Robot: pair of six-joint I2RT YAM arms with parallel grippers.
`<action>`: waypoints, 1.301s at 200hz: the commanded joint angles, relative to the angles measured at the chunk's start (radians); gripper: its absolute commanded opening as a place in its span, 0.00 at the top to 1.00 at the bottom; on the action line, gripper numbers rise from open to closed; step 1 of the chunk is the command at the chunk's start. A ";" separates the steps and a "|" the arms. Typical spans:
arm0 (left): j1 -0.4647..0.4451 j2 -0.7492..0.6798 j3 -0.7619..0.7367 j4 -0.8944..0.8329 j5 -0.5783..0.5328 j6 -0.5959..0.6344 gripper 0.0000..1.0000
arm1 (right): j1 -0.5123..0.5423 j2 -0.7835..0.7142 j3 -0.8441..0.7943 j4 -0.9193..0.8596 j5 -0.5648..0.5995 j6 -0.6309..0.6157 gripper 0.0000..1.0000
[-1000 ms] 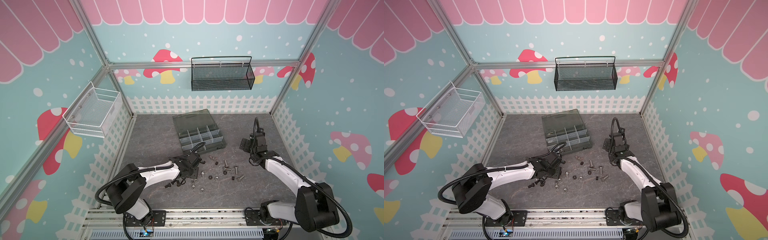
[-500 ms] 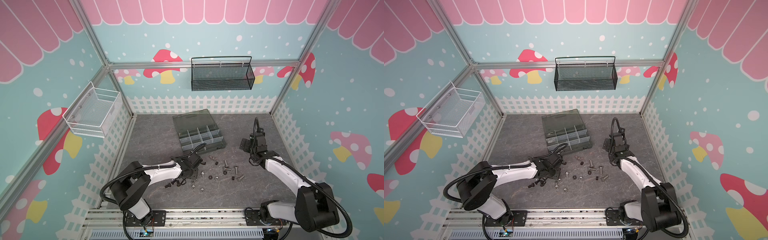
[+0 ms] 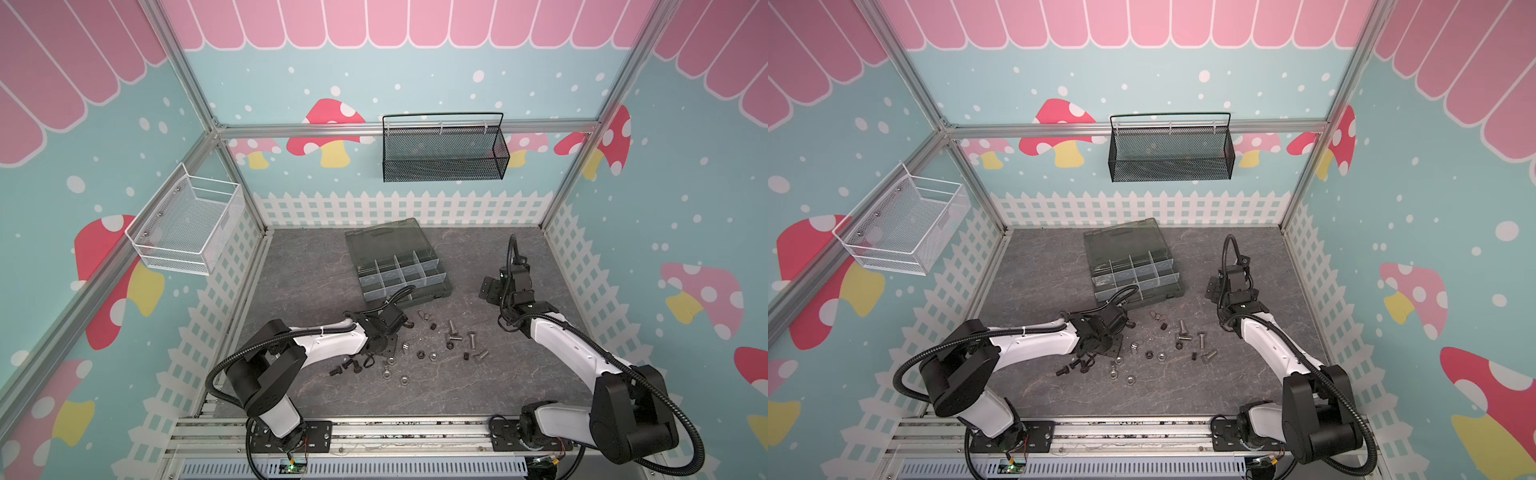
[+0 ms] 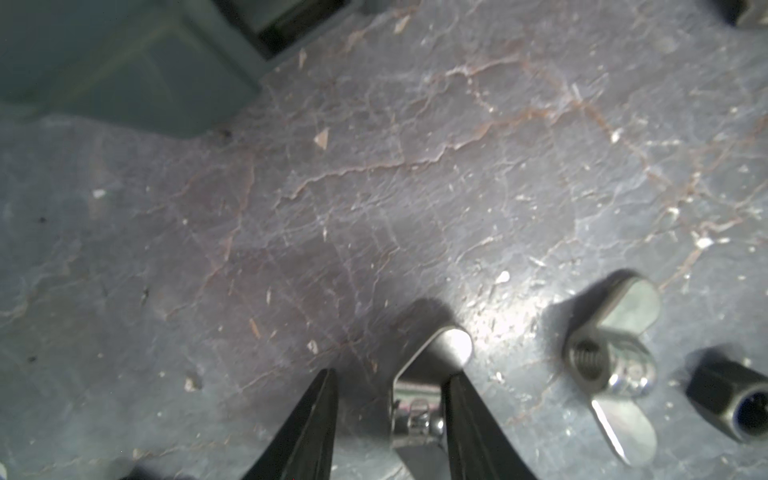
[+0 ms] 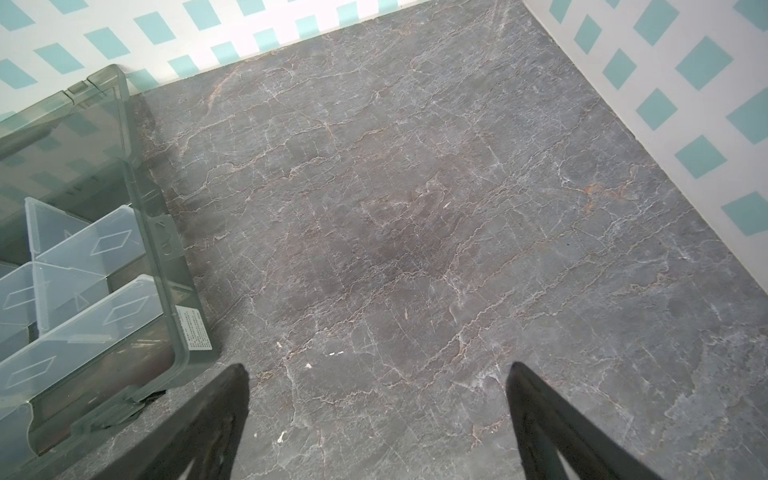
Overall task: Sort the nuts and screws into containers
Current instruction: 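Lower the left gripper onto another silver wing nut and close it, then carry the second wing nut with the left gripper to the organizer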
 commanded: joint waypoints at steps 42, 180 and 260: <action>-0.005 0.015 0.007 -0.012 -0.006 0.001 0.69 | 0.009 -0.010 -0.002 -0.008 0.017 0.013 0.02; -0.005 -0.082 0.045 -0.001 -0.103 0.032 0.94 | 0.007 -0.022 0.017 -0.009 0.002 0.016 0.02; 0.070 -0.066 0.174 0.110 -0.105 0.170 0.95 | 0.008 -0.036 0.019 -0.009 -0.014 0.011 0.02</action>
